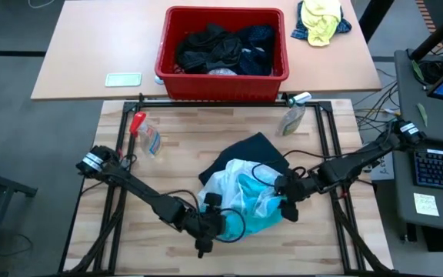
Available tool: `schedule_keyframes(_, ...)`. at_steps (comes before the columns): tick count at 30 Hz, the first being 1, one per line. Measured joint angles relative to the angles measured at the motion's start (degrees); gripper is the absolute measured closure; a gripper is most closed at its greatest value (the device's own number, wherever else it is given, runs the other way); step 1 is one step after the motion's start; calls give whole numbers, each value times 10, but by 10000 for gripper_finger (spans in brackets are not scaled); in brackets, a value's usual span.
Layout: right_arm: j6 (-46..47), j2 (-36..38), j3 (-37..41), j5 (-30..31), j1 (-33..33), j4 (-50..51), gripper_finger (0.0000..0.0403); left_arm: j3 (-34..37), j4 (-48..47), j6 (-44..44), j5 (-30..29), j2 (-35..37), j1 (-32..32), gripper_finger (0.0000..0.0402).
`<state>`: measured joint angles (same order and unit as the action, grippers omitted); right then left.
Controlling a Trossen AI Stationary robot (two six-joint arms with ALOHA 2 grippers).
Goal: Fold Laundry from Bin
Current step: Fold the light blue shorts
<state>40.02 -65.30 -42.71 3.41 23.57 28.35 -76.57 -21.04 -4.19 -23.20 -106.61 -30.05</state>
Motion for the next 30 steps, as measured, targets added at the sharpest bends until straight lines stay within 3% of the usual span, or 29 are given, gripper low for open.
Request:
schedule_keyframes(4, 3, 0, -25, 23, -15, 2, 160, 23, 4, 53, 5, 6, 27, 276)
schedule_keyframes(9, -15, 0, -65, 27, -33, 1, 137, 66, 56, 71, 83, 7, 51, 288)
schedule_keyframes(12, -33, 0, -90, 42, -34, 2, 128, 93, 115, 77, 117, 7, 54, 312)
schedule_keyframes(16, -61, 0, -116, 128, -34, -3, 129, 108, 178, 77, 121, 8, 48, 368)
schedule_keyframes(18, -91, -5, -123, 161, -34, -7, 137, 107, 178, 71, 118, 11, 43, 390)
schedule_keyframes(22, -155, -23, -124, 203, -45, -34, 167, 100, 179, 63, 111, 25, 35, 386)
schedule_keyframes(30, -195, -65, -135, 193, -70, -18, 264, 61, 144, 42, 107, 33, 27, 383)
